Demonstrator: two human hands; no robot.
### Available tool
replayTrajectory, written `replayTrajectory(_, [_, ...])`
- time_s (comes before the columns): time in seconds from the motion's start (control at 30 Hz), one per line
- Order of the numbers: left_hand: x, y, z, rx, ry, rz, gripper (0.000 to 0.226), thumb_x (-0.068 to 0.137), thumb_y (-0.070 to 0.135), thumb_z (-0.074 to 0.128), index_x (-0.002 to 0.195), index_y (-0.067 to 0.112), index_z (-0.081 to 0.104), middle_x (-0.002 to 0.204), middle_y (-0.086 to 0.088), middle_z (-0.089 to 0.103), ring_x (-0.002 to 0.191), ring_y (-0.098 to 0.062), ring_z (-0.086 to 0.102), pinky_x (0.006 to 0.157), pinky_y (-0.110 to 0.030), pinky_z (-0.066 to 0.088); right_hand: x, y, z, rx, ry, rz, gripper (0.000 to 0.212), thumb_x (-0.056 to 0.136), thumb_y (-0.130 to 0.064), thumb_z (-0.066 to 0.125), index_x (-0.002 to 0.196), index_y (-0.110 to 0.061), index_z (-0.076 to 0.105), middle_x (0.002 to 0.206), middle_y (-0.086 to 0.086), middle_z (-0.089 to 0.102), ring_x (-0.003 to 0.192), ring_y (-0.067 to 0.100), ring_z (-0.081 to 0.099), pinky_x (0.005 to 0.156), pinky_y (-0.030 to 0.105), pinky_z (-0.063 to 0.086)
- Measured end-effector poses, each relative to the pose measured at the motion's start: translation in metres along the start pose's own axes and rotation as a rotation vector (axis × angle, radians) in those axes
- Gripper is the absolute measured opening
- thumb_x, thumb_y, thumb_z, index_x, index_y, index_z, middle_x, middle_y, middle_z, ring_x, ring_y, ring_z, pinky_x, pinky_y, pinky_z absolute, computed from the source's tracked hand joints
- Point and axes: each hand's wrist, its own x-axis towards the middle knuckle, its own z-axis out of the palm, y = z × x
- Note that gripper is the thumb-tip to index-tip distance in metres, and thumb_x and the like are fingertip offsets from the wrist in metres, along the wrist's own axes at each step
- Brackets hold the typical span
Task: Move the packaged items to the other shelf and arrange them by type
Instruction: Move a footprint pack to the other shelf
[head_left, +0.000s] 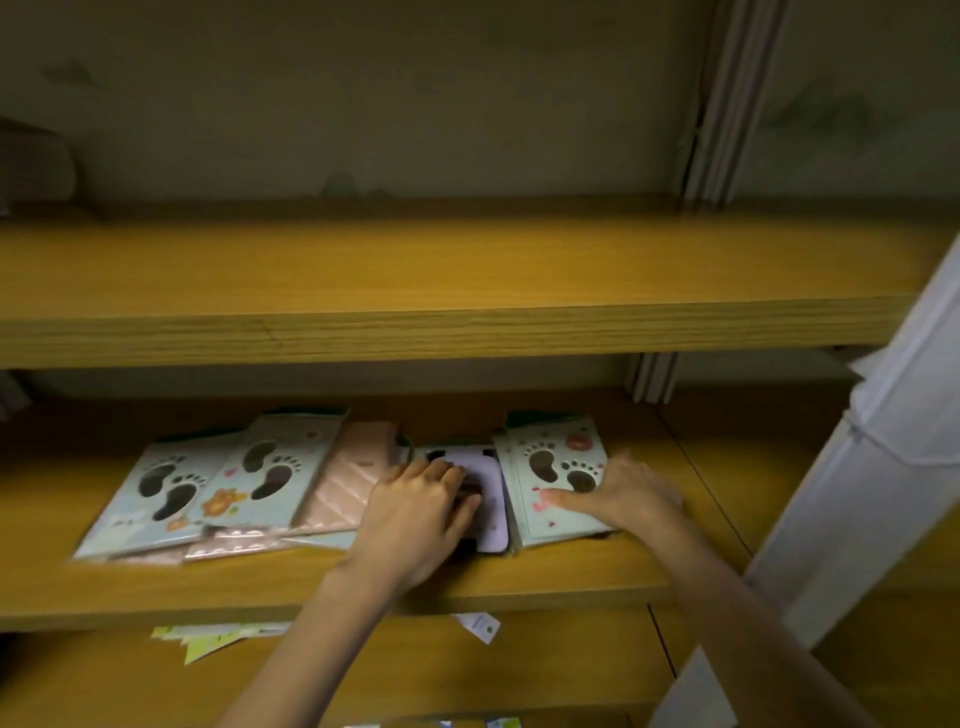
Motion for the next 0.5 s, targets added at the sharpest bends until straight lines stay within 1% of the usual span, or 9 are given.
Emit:
replayTrajectory(0.07, [0.000,-0.002,0.001,-0.001,-0.013,0.036,0.045,0.094,0.046,0.028,0.122,0.021,0.052,0.124,-0.002,0.059,0.113,-0.021,0.053,0.090,-0.033,0.040,-0.004,-0.003,-0.004,-0.002,0.074,0.029,0.104,0.065,-0.078,0.057,0.138,-0.008,0.030,0.133,0.010,0.048,0.117,0.027,0.053,0.077,0.031,0.043])
replayTrajectory(0.1, [0.000,-0.003,0.001,-0.001,-0.007,0.053,0.042,0.095,0.045,0.030,0.125,0.021,0.050,0.127,-0.001,0.056,0.115,-0.020,0.050,0.091,-0.033,0.039,-0.005,-0.004,-0.006,0.015,0.101,0.035,0.097,0.073,-0.072,0.055,0.139,-0.007,0.028,0.133,0.011,0.049,0.117,0.028,0.053,0.076,0.032,0.043])
replayTrajectory(0.17, [0.000,-0.006,-0.003,-0.006,0.002,0.071,0.041,0.096,0.044,0.031,0.126,0.022,0.048,0.128,0.000,0.055,0.117,-0.020,0.049,0.090,-0.032,0.039,-0.007,-0.004,-0.008,0.120,0.121,0.045,0.072,0.087,-0.056,0.050,0.136,-0.006,0.032,0.128,0.012,0.052,0.113,0.029,0.055,0.075,0.032,0.043])
replayTrajectory(0.2, [0.000,-0.007,-0.004,-0.009,0.003,0.076,0.041,0.096,0.044,0.031,0.126,0.022,0.048,0.129,0.000,0.054,0.117,-0.020,0.048,0.090,-0.031,0.039,-0.009,-0.003,-0.008,0.205,0.115,0.047,0.060,0.092,-0.049,0.047,0.133,-0.007,0.035,0.126,0.012,0.053,0.111,0.029,0.054,0.077,0.033,0.044])
replayTrajectory(0.27, [0.000,-0.007,-0.003,-0.025,-0.005,0.094,0.041,0.095,0.044,0.031,0.127,0.023,0.047,0.128,0.000,0.054,0.117,-0.019,0.048,0.091,-0.031,0.038,-0.018,0.003,-0.009,0.409,0.092,0.037,0.046,0.096,-0.039,0.044,0.131,-0.008,0.038,0.127,0.012,0.051,0.105,0.025,0.053,0.081,0.035,0.044])
replayTrajectory(0.33, [0.001,-0.005,-0.002,-0.051,0.002,0.118,0.041,0.095,0.045,0.032,0.126,0.024,0.048,0.126,0.001,0.056,0.116,-0.018,0.049,0.092,-0.031,0.038,-0.035,0.012,-0.011,0.608,0.072,0.009,0.042,0.098,-0.032,0.042,0.133,-0.009,0.037,0.125,0.009,0.049,0.103,0.022,0.052,0.081,0.032,0.043])
replayTrajectory(0.4, [0.002,-0.001,-0.001,-0.068,0.016,0.145,0.042,0.094,0.046,0.033,0.125,0.024,0.050,0.124,0.001,0.058,0.114,-0.019,0.051,0.093,-0.032,0.039,-0.055,0.024,-0.012,0.757,0.053,-0.008,0.041,0.099,-0.032,0.040,0.133,-0.010,0.036,0.117,0.005,0.050,0.099,0.018,0.054,0.077,0.032,0.046])
replayTrajectory(0.47, [0.002,0.006,-0.003,-0.075,0.026,0.172,0.042,0.094,0.046,0.036,0.124,0.022,0.052,0.123,0.000,0.059,0.114,-0.020,0.052,0.092,-0.034,0.040,-0.073,0.038,-0.011,0.852,0.052,-0.014,0.034,0.098,-0.034,0.042,0.125,-0.012,0.042,0.104,0.002,0.060,0.090,0.017,0.062,0.075,0.032,0.052])
replayTrajectory(0.5, [0.002,0.010,-0.004,-0.075,0.039,0.189,0.041,0.093,0.045,0.038,0.123,0.021,0.053,0.122,-0.001,0.060,0.113,-0.021,0.053,0.092,-0.035,0.041,-0.081,0.045,-0.011,0.883,0.056,-0.006,0.027,0.098,-0.033,0.044,0.115,-0.012,0.047,0.096,0.002,0.064,0.084,0.015,0.065,0.072,0.031,0.055])
